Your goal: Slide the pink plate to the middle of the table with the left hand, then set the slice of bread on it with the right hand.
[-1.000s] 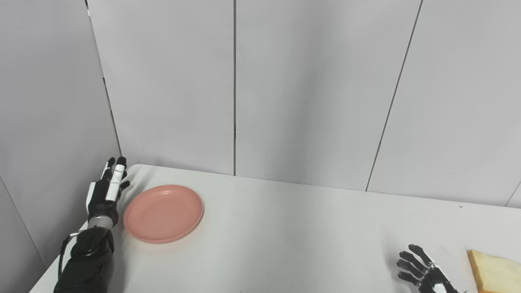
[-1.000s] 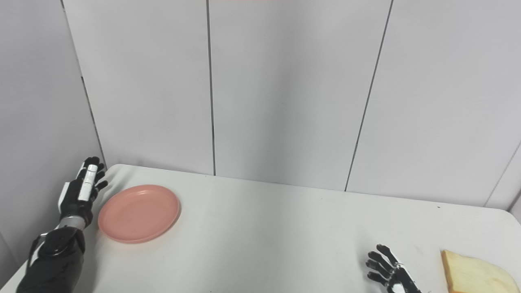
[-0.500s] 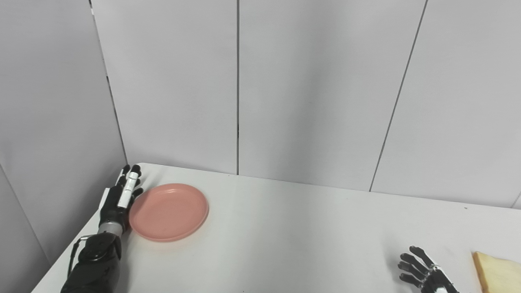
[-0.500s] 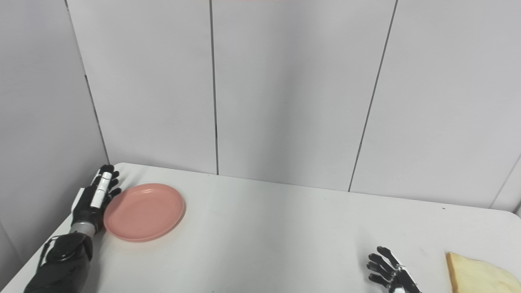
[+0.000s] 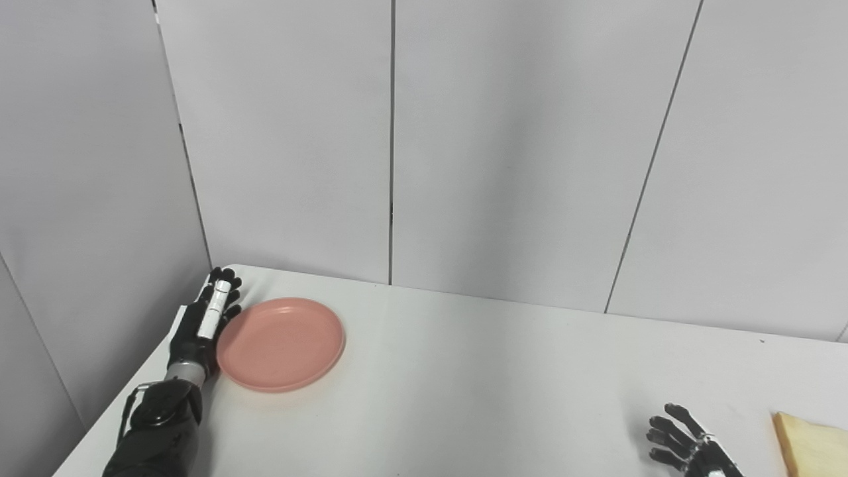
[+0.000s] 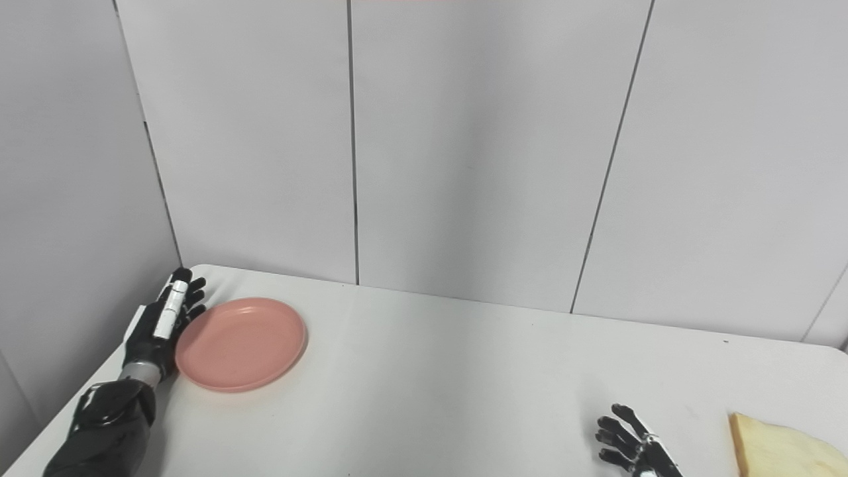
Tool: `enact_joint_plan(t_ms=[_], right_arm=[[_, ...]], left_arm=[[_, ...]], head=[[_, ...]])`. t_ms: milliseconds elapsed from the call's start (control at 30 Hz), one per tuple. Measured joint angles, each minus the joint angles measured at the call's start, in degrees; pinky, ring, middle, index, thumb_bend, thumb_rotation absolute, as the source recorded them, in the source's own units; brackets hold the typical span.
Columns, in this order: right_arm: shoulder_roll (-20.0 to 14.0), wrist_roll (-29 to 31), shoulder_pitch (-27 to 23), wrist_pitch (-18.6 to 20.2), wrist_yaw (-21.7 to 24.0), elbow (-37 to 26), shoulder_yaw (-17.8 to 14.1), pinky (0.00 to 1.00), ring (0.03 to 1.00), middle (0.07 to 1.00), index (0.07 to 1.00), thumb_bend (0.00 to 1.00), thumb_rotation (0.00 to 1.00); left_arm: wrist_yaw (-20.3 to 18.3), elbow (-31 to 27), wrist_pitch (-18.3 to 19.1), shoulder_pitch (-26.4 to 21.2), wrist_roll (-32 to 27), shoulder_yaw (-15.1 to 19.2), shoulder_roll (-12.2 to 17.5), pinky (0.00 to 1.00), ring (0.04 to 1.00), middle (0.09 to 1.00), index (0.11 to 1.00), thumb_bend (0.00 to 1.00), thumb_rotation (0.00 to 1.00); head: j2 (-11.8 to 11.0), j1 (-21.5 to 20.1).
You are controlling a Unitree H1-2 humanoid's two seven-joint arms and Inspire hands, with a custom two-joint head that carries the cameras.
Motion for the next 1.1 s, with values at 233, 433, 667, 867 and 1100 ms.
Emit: enact_joint_plan(t_ms=[233,433,667,867,1100], right_arm=[[0.1,-0.1,0.0,0.0,-0.1,-0.1,0.2,0.73,0.772,0.79,0.836,0.84,1.0],[0.1,-0.3,0.2,0.0,-0.2,-0.3,0.2,0.73,0.771,0.792,0.837,0.85,1.0],[0.1,-0.8,0.4,0.0,-0.2,-0.5,0.3,0.73,0.77,0.79,0.839,0.85,1.0],[0.7,-1.4,0.4,0.0,-0.5,-0.9,0.8,0.73,0.768,0.787,0.837,0.85,1.0],[1.4,-2.3,0.5,0.0,-0.8,-1.3,1.1,0.7,0.753,0.777,0.828,0.88,1.0]], left_arm=[[-1.3,-0.8,0.1,0.1,0.1,-1.2,-1.0,0.88,0.936,0.898,0.987,0.83,0.82],[-1.1,-0.6,-0.5,0.0,0.1,-2.0,-2.0,0.86,0.917,0.898,0.989,0.85,0.84],[-0.7,-2.5,-0.4,0.1,0.1,-2.9,-4.8,0.84,0.907,0.875,0.956,0.8,0.84],[-2.2,-6.3,0.8,1.1,0.1,-3.3,-8.4,0.84,0.894,0.848,0.935,0.87,0.8],[-3.1,-9.9,3.0,2.4,0.1,-3.2,-9.6,0.84,0.884,0.839,0.936,0.88,0.78]], head=[[0.2,-0.7],[0.4,-0.9],[0.7,-1.7],[1.1,-2.5],[2.2,-6.0]])
